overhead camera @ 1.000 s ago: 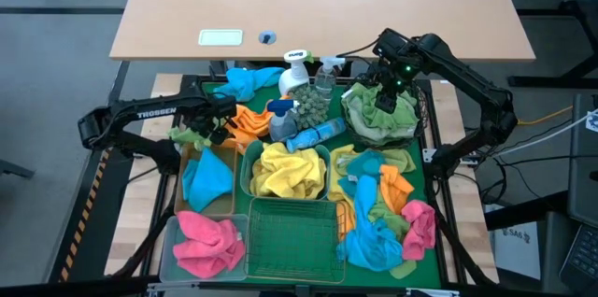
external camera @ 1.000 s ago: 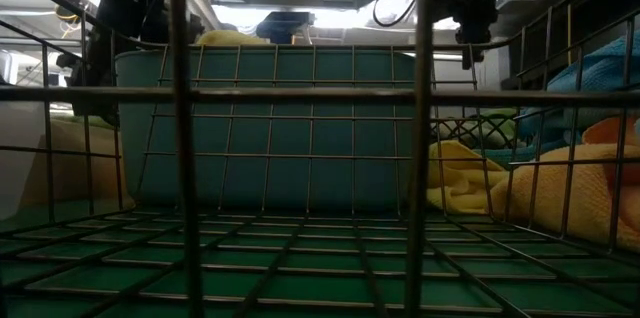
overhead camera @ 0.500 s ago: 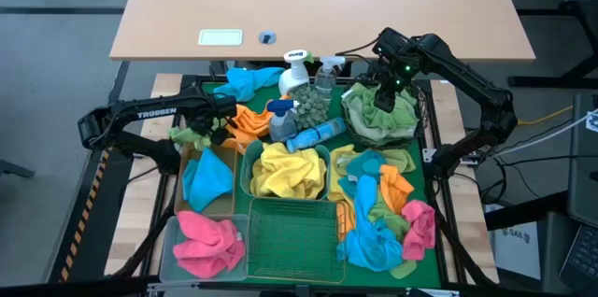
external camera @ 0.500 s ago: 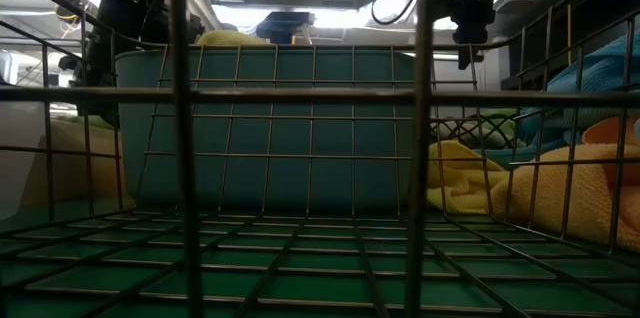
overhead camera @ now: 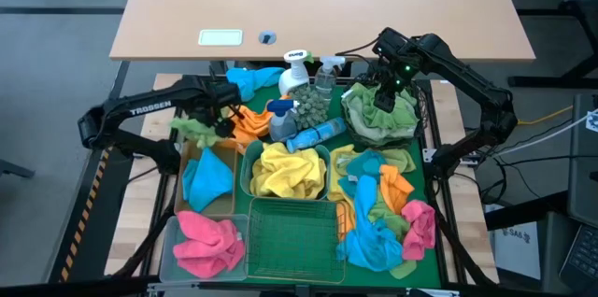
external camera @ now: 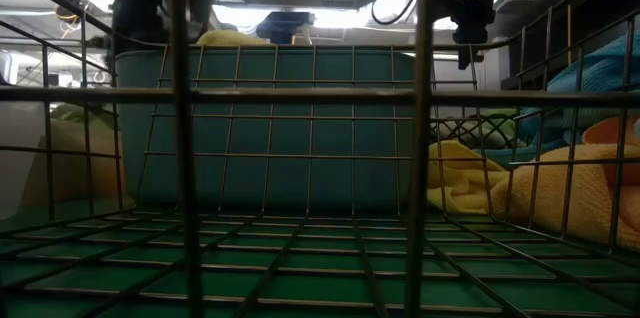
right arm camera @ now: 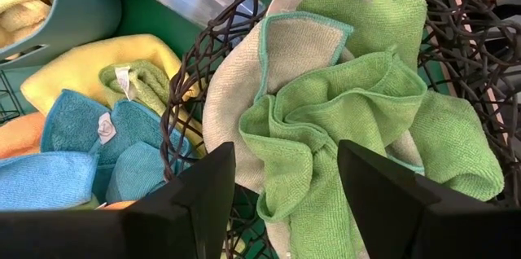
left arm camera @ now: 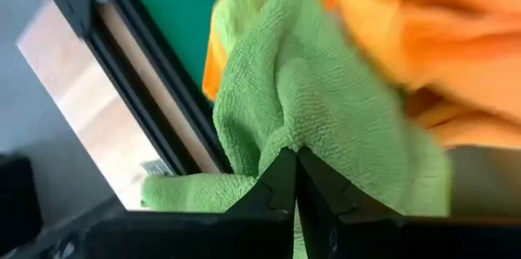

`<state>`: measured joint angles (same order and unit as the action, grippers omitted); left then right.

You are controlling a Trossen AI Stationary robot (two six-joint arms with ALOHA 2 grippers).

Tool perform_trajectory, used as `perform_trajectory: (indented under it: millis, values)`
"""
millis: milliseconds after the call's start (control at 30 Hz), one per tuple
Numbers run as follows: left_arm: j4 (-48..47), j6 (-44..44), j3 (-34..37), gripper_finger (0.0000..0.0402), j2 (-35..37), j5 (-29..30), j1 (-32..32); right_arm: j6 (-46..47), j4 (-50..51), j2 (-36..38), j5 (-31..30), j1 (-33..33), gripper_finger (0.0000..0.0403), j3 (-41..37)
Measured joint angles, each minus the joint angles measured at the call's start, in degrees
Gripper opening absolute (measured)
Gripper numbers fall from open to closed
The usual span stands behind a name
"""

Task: Sort microfiber towel by color & place in baskets
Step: Put the green microfiber towel into the black wire basket

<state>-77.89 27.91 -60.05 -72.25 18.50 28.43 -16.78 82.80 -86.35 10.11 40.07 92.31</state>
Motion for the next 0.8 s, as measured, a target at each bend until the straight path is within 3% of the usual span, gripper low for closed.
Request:
perform_trajectory:
  millis: [133,267,567,800]
  values:
    - [-3.3,-0.2,-7.5,0.0000,0.0,0.5,-0.9,0.0,0.0,0.0,0.8,0.0,0.0218,0.0]
    - [-4.7,-1.5,-15.5,0.0000,0.0,0.9,-1.6,0.0,0.0,0.0,5.7,0.0,0.0218,0.0]
    - [-4.3,-3.1,-33.1,0.0000,0.0,0.9,-1.9,0.0,-2.6,0.0,10.4,0.0,0.0218,0.0]
    - [-2.0,-3.2,-42.8,0.0000,0.1,1.0,-1.9,0.0,-8.0,0.0,16.4,0.0,0.0218,0.7]
